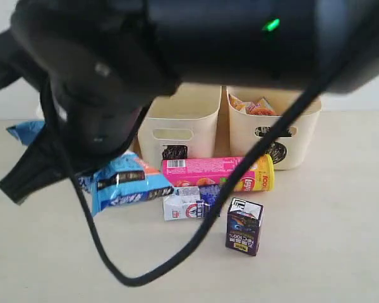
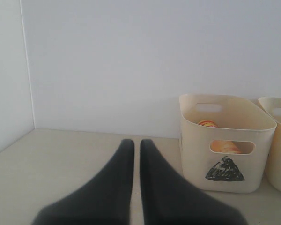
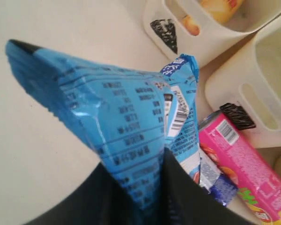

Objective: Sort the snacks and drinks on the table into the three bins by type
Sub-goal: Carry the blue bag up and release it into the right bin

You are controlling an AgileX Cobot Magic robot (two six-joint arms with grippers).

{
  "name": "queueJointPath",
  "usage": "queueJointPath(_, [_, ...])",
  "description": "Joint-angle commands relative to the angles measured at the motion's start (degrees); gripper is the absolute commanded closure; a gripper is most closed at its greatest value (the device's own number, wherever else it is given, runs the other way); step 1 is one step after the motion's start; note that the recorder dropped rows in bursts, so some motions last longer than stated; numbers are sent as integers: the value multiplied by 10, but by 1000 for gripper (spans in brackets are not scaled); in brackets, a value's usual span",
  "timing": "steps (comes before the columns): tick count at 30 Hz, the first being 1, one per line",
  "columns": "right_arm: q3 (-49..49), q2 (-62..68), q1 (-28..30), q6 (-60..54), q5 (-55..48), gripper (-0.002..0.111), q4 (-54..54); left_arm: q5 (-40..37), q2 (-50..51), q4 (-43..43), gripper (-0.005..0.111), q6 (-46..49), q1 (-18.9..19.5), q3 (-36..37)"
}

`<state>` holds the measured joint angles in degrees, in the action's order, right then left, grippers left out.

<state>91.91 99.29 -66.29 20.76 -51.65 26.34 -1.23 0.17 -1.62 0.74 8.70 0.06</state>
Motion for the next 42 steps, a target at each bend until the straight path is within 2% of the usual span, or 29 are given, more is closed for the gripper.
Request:
queueJointPath(1, [1,-71,1,-12,-36,107,35,2,-2,-5,102,-2,3,-1])
queueJointPath(7, [1,-132,15,-10,-89,107,104,2,-2,-5,102,-2,3,-1])
queueJointPath(12, [-20,-153,91,-10,-75,107,118,2,-2,-5,102,-2,3,-1])
queueJointPath(17, [-72,-158,196,-10,11,107,133,2,-2,-5,102,-2,3,-1])
queueJointPath(25, [-133,-130,371,49,250,107,127,2,-2,-5,102,-2,3,-1])
queueJointPath(35, [-126,29,482,63,504,107,124,2,-2,-5,102,-2,3,-1])
queueJointPath(42, [-78,127,516,63,529,107,124,2,-2,-5,102,-2,3,-1])
